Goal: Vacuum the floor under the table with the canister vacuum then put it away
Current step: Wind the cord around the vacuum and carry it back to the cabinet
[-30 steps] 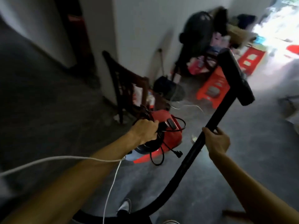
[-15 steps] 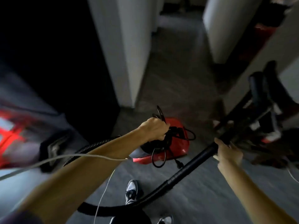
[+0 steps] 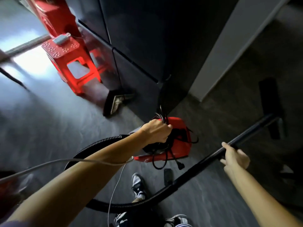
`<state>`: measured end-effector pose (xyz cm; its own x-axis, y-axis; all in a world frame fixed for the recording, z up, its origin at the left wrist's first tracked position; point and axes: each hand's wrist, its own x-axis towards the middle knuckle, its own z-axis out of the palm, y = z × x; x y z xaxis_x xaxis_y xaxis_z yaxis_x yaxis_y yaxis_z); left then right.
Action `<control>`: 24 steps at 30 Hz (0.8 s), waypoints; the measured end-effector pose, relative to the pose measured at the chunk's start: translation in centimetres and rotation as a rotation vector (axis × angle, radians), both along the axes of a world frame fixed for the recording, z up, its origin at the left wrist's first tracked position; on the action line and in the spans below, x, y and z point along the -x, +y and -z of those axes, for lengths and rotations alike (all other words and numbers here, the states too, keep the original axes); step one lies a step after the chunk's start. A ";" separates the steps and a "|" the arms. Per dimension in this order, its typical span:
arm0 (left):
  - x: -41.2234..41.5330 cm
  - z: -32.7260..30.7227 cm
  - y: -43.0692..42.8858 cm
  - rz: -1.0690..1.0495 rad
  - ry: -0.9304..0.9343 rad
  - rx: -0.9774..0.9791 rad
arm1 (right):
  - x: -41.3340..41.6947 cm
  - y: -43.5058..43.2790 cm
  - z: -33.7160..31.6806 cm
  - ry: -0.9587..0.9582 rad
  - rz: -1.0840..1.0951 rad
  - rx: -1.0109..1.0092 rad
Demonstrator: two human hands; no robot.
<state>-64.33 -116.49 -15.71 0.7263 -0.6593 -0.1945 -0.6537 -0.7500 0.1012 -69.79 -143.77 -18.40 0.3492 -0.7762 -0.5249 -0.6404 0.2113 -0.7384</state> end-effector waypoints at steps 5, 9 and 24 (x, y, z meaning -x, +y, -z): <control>-2.8 1.7 6.6 -0.042 0.041 -0.155 | -4.1 5.2 0.9 0.021 -0.048 -0.010; -5.2 2.2 9.7 -0.007 0.045 -0.205 | -5.8 7.5 2.1 0.019 -0.032 -0.046; -13.4 6.6 18.2 0.283 0.042 -0.398 | -7.5 18.9 13.1 0.102 0.090 -0.096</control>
